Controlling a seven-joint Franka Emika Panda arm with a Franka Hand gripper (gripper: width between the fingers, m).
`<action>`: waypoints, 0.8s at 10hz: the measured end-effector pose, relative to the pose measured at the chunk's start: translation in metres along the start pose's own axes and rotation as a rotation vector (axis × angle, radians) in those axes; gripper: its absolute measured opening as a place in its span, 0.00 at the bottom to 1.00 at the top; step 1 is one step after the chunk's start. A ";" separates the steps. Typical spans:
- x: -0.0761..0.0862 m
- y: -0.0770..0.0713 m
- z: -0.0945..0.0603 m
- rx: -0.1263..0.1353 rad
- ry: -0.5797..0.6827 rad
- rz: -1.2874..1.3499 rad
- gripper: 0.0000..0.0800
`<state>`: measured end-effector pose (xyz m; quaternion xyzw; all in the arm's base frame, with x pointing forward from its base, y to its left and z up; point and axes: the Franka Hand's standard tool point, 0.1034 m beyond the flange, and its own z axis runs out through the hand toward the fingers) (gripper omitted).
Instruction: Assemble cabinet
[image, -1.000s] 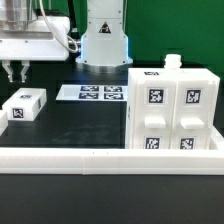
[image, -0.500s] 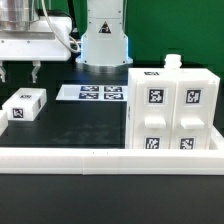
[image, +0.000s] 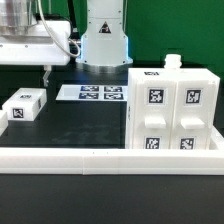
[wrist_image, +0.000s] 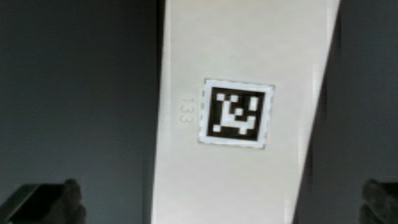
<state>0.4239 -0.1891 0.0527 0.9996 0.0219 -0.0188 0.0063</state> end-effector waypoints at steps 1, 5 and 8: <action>0.000 0.000 0.000 0.000 0.000 0.000 1.00; -0.005 -0.004 0.018 -0.030 0.015 -0.010 0.85; -0.005 -0.007 0.026 -0.035 0.011 -0.019 0.45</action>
Offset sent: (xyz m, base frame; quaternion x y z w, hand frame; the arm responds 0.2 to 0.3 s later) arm -0.0098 0.0053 -0.0219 -0.0080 0.0291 0.0089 0.9995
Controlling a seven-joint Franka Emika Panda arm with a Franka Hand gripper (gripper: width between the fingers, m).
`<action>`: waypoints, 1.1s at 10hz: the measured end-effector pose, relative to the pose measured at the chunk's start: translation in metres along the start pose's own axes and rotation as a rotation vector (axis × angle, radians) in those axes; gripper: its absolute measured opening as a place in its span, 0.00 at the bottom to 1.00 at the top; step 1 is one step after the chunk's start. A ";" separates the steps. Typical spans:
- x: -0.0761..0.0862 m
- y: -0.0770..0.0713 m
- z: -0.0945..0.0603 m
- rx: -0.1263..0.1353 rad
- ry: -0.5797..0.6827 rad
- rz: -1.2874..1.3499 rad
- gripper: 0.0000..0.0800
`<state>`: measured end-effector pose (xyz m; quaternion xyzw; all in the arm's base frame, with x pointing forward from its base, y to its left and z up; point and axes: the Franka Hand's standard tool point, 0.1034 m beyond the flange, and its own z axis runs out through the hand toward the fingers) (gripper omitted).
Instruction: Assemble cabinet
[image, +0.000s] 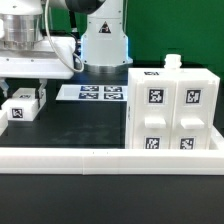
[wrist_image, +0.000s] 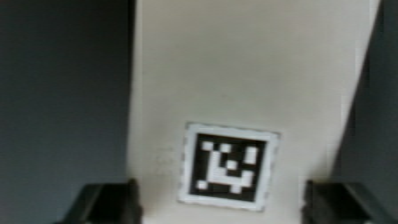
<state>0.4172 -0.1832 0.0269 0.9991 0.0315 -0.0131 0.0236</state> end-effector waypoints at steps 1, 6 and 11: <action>0.000 0.000 0.000 -0.001 0.001 -0.002 0.45; 0.004 0.000 -0.010 0.012 0.000 -0.008 0.01; 0.004 0.001 -0.021 0.024 0.002 -0.014 0.00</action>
Offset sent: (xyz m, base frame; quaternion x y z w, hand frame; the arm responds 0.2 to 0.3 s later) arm 0.0036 -0.0020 0.0130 -0.0022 -0.0163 -0.0109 0.9998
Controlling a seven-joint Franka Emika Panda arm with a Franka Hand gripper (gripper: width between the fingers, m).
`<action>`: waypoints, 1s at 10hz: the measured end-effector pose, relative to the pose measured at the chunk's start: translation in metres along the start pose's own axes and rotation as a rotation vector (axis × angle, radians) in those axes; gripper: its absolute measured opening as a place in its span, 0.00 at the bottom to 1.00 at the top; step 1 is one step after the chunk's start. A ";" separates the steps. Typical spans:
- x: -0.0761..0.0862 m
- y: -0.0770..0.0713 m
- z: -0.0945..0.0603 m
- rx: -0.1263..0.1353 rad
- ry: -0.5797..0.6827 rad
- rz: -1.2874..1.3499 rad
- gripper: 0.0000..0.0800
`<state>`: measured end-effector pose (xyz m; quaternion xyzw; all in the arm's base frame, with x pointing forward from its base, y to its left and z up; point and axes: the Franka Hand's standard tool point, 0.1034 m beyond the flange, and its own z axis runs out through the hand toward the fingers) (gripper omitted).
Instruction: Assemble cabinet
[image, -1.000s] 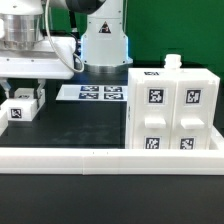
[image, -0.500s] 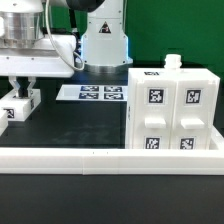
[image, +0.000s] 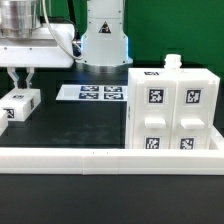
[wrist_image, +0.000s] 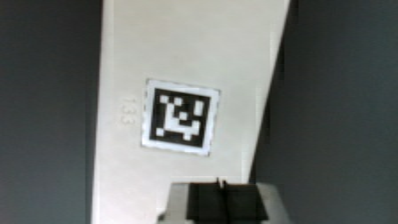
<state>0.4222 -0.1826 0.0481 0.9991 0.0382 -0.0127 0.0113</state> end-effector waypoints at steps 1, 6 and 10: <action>0.000 0.000 0.000 0.000 0.000 -0.001 0.00; -0.003 0.007 -0.001 0.027 -0.027 0.060 0.00; -0.002 0.007 -0.001 0.030 -0.031 0.057 0.00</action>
Offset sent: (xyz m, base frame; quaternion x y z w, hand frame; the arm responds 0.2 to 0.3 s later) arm -0.0072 -0.0140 0.0036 0.0273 -0.0295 0.0928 0.9949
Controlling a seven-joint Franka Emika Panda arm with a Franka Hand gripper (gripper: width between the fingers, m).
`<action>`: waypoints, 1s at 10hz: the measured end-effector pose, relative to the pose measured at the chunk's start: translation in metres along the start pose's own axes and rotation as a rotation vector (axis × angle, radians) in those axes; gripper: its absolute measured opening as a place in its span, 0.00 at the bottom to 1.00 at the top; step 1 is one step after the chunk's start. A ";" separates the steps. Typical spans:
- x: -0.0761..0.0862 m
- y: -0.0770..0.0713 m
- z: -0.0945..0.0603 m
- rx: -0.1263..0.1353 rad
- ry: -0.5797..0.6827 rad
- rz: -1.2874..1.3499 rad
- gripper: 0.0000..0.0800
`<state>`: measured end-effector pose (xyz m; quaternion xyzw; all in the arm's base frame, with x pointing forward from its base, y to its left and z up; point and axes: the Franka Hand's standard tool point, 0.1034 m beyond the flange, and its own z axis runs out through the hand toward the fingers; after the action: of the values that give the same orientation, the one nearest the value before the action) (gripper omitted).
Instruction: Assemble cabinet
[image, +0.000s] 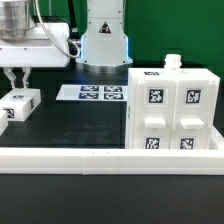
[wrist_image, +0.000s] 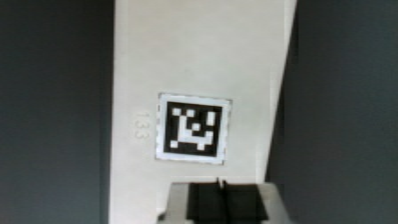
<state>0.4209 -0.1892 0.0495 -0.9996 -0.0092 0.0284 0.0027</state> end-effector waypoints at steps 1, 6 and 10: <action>0.000 0.000 0.000 0.000 0.000 0.000 0.00; 0.000 0.000 0.000 0.000 0.000 -0.001 0.00; -0.001 0.002 0.000 -0.001 -0.001 -0.002 0.00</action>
Offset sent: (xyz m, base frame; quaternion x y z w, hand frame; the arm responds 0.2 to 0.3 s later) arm 0.0000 0.0000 0.0000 0.0000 0.0000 0.0000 1.0000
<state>0.4198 -0.1915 0.0492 -0.9995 -0.0104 0.0288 0.0023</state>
